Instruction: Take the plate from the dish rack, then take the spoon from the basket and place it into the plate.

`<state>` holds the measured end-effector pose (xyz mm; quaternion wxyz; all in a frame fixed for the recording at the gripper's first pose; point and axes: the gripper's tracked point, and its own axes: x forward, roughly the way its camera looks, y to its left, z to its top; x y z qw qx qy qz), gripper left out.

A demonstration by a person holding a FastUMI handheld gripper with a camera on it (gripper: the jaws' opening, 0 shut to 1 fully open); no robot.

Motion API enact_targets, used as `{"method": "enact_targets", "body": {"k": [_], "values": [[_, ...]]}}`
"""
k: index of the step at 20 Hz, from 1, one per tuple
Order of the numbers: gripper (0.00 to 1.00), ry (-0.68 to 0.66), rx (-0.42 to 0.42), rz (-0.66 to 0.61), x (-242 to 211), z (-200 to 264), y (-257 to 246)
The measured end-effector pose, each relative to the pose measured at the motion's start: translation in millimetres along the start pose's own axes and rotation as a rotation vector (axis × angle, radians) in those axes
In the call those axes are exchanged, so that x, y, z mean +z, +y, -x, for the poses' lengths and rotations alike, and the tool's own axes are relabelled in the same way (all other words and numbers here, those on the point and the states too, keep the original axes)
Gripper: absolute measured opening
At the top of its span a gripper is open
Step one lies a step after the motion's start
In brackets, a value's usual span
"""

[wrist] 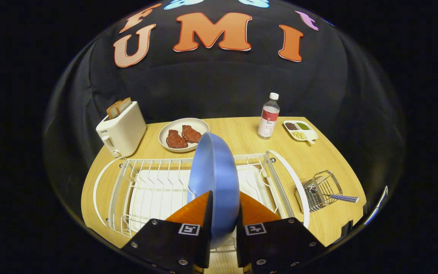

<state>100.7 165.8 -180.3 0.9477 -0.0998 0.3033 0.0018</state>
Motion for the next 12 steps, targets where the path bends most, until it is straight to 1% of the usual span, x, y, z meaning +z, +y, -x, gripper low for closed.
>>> {"method": "enact_targets", "body": {"k": [2,4,12], "values": [[0.23,-0.027,-0.040,-0.002,11.1,2.9,-4.7],[0.20,-0.045,-0.065,0.016,18.8,7.2,-8.6],[0.20,-0.084,-0.135,0.062,31.0,16.2,-9.5]]}}
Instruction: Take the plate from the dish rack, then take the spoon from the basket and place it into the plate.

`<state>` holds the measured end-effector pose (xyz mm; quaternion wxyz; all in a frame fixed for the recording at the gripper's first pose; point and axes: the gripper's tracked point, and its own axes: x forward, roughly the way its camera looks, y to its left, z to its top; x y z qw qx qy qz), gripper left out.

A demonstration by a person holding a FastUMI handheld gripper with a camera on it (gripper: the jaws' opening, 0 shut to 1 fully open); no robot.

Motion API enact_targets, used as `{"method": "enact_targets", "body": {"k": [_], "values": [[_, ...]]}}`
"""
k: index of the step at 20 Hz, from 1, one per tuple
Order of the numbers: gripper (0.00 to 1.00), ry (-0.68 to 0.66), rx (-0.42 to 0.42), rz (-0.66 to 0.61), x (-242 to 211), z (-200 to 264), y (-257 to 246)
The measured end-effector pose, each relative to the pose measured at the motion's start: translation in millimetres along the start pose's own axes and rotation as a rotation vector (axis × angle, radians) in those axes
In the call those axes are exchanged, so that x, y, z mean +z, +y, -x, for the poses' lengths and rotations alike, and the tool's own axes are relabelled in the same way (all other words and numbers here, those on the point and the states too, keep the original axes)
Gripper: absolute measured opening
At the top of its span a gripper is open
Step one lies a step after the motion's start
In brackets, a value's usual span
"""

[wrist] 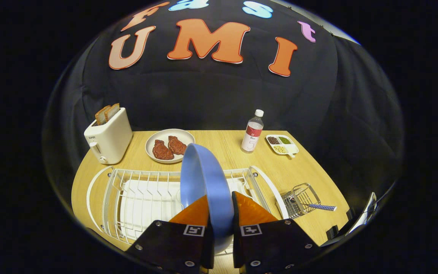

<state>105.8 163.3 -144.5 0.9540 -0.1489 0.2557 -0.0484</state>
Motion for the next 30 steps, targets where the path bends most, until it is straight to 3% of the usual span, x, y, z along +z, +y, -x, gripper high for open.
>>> {"method": "enact_targets", "body": {"k": [6,14,30], "values": [[0.20,-0.050,-0.011,-0.004,20.3,14.9,-8.2],[0.19,-0.047,0.040,-0.131,12.4,51.3,-38.3],[0.19,0.063,0.142,-0.411,-93.8,124.4,-104.6]]}}
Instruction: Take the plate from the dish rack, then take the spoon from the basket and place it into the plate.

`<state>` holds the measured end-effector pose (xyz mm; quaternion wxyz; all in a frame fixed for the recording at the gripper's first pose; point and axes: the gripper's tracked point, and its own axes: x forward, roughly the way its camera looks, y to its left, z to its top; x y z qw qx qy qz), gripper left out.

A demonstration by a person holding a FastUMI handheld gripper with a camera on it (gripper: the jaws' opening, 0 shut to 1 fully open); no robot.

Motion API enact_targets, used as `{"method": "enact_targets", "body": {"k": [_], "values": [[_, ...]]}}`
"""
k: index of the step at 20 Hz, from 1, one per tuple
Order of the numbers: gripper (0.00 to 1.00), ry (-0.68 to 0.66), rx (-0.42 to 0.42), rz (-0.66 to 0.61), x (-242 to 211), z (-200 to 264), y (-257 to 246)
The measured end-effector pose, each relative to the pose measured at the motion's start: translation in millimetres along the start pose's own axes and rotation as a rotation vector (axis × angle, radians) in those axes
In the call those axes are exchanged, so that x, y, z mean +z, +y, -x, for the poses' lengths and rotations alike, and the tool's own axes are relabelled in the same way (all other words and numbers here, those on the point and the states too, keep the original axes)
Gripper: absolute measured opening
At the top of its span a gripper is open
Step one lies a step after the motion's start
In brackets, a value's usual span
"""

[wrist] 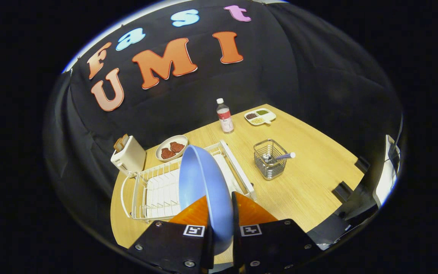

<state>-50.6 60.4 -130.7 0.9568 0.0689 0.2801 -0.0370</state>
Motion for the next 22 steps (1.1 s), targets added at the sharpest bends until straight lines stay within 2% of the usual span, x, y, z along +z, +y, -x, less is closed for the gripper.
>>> {"method": "enact_targets", "body": {"k": [3,8,11,22], "values": [[0.20,0.021,0.000,-0.056,-18.2,4.9,-19.4],[0.19,0.084,0.062,-0.159,-57.4,8.1,-32.4],[0.19,0.147,0.109,-0.244,-87.7,4.9,-32.5],[0.18,0.302,0.226,-0.403,-165.7,-21.0,-20.4]]}}
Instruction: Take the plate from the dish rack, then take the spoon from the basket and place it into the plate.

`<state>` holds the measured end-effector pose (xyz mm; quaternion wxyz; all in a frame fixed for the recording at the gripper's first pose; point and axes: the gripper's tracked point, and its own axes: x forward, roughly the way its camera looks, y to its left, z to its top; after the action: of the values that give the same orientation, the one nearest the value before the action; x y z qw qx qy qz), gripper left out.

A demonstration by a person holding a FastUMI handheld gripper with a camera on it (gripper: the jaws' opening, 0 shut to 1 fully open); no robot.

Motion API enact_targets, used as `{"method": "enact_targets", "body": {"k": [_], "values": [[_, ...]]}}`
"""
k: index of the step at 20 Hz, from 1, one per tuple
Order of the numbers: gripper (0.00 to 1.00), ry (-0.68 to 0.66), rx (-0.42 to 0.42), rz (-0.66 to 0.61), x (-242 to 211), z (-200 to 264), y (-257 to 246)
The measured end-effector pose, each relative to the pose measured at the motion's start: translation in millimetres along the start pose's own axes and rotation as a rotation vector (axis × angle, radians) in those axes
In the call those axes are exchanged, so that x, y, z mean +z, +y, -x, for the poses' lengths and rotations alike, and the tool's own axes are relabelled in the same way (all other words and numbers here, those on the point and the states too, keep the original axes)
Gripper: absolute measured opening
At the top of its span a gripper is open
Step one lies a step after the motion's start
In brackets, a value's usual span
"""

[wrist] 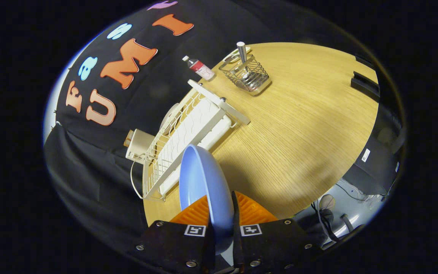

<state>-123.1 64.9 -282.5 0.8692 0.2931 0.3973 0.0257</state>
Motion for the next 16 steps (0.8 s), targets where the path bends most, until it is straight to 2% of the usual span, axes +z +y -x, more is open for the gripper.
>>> {"method": "enact_targets", "body": {"k": [7,14,16], "values": [[0.19,0.067,0.011,-0.038,-17.8,-25.3,-0.2],[0.19,0.087,0.037,-0.108,-14.9,-38.4,1.4],[0.21,0.086,0.029,-0.124,-13.9,-38.6,-1.8]]}}
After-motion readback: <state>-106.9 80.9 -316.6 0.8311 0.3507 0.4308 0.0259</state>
